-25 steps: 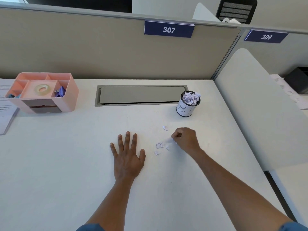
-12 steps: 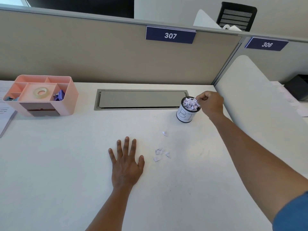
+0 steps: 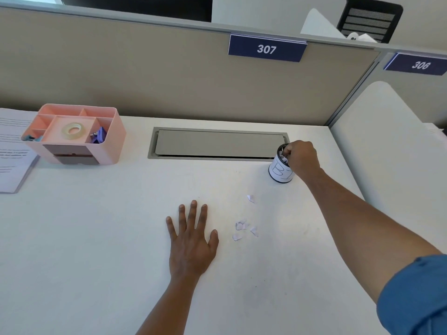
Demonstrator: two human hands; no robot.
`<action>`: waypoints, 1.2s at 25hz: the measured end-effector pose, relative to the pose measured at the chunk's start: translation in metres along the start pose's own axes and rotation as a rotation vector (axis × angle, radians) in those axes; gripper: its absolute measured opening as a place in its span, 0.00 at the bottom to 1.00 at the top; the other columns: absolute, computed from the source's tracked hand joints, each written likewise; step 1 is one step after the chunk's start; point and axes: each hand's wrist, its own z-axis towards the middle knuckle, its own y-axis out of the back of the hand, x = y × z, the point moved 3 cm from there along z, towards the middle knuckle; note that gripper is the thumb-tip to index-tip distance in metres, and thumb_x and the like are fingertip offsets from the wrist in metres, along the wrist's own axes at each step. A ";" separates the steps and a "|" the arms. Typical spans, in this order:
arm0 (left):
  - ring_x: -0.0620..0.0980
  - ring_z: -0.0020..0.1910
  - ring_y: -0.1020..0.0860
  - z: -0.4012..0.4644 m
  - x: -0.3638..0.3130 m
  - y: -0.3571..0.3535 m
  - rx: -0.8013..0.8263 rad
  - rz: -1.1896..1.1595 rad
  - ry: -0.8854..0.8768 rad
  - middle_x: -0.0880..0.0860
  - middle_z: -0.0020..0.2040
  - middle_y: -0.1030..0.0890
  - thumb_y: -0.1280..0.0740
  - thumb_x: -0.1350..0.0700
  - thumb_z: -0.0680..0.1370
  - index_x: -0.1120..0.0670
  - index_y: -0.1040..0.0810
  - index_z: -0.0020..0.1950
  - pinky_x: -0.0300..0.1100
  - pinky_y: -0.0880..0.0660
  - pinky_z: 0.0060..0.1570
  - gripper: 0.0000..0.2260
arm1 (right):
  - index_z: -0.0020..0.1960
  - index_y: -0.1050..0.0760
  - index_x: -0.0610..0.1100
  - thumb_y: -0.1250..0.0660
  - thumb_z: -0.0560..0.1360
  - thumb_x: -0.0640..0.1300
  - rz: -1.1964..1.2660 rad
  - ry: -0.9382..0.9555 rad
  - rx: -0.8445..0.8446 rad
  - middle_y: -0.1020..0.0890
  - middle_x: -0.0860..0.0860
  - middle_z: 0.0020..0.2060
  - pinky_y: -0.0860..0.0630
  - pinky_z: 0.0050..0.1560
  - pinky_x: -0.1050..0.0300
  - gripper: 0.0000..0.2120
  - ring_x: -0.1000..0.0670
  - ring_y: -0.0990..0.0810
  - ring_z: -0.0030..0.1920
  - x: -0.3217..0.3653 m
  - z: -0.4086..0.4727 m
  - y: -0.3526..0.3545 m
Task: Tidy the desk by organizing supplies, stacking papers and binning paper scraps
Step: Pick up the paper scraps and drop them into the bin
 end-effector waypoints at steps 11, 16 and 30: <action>0.57 0.82 0.55 -0.002 0.002 0.002 0.011 0.000 0.014 0.50 0.83 0.50 0.52 0.39 0.80 0.46 0.50 0.83 0.64 0.58 0.78 0.31 | 0.43 0.16 0.47 0.34 0.71 0.35 0.031 0.011 -0.007 0.15 0.47 0.44 0.25 0.45 0.59 0.11 0.44 0.19 0.44 -0.003 0.010 0.033; 0.57 0.82 0.55 0.000 -0.001 0.004 0.016 -0.009 0.008 0.49 0.83 0.51 0.54 0.38 0.80 0.46 0.50 0.83 0.63 0.59 0.78 0.32 | 0.43 0.17 0.44 0.35 0.72 0.33 0.133 0.063 -0.154 0.15 0.46 0.42 0.21 0.48 0.51 0.11 0.44 0.18 0.44 -0.011 -0.009 0.062; 0.57 0.82 0.57 -0.001 -0.001 0.006 0.018 -0.013 0.002 0.50 0.83 0.52 0.53 0.39 0.80 0.47 0.51 0.83 0.63 0.60 0.77 0.32 | 0.55 0.26 0.41 0.28 0.71 0.45 0.104 0.073 0.345 0.27 0.45 0.52 0.29 0.48 0.56 0.16 0.44 0.25 0.51 0.022 -0.180 -0.079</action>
